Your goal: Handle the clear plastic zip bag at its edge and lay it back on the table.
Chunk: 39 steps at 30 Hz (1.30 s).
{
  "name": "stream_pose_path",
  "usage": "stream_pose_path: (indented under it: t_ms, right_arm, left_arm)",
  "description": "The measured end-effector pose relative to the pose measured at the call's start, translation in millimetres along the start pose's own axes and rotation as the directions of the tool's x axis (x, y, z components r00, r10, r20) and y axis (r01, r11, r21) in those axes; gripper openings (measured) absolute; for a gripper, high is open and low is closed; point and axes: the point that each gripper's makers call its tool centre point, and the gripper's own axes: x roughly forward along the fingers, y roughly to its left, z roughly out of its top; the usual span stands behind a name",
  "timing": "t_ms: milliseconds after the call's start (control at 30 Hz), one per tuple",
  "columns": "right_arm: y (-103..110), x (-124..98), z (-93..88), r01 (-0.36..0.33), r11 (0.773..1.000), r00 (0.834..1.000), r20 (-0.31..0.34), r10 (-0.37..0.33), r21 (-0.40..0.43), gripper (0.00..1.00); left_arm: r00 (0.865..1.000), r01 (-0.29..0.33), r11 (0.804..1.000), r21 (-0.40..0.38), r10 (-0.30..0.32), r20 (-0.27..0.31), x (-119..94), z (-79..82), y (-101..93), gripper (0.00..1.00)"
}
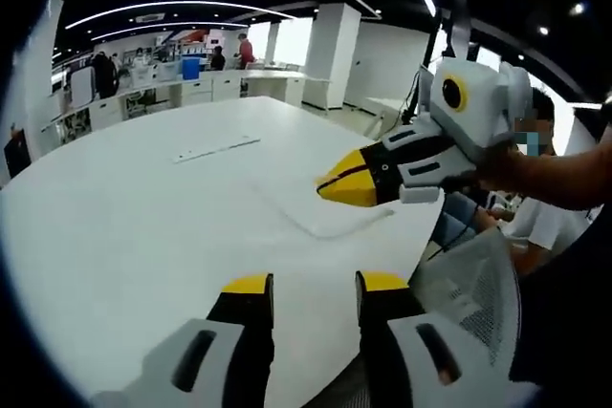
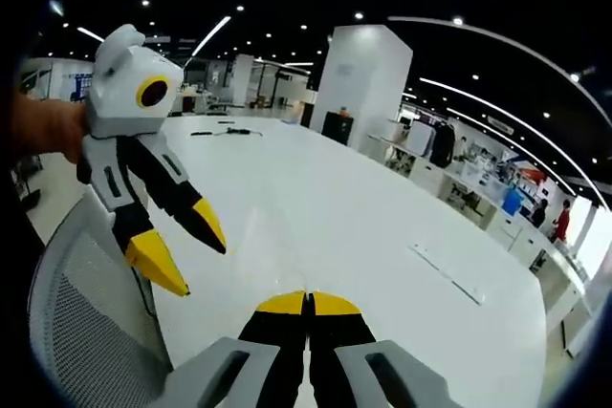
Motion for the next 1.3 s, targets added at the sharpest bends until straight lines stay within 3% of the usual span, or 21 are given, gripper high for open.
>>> stream_pose_path:
  t_ms: [800, 1300]
  right_arm:
    - [2, 26, -23.5, -0.063, 0.993, 0.996, -0.069, 0.057, -0.100, 0.00]
    - [1, 55, -40.4, -0.105, 0.980, 0.990, -0.111, 0.087, -0.172, 0.00]
  left_arm:
    - [0.998, 0.021, 0.999, 0.045, -0.024, 0.060, -25, 7.8, 16.9, 0.49]
    - [0.998, 0.023, 0.998, 0.066, -0.027, 0.055, -29, 1.0, 20.0, 0.53]
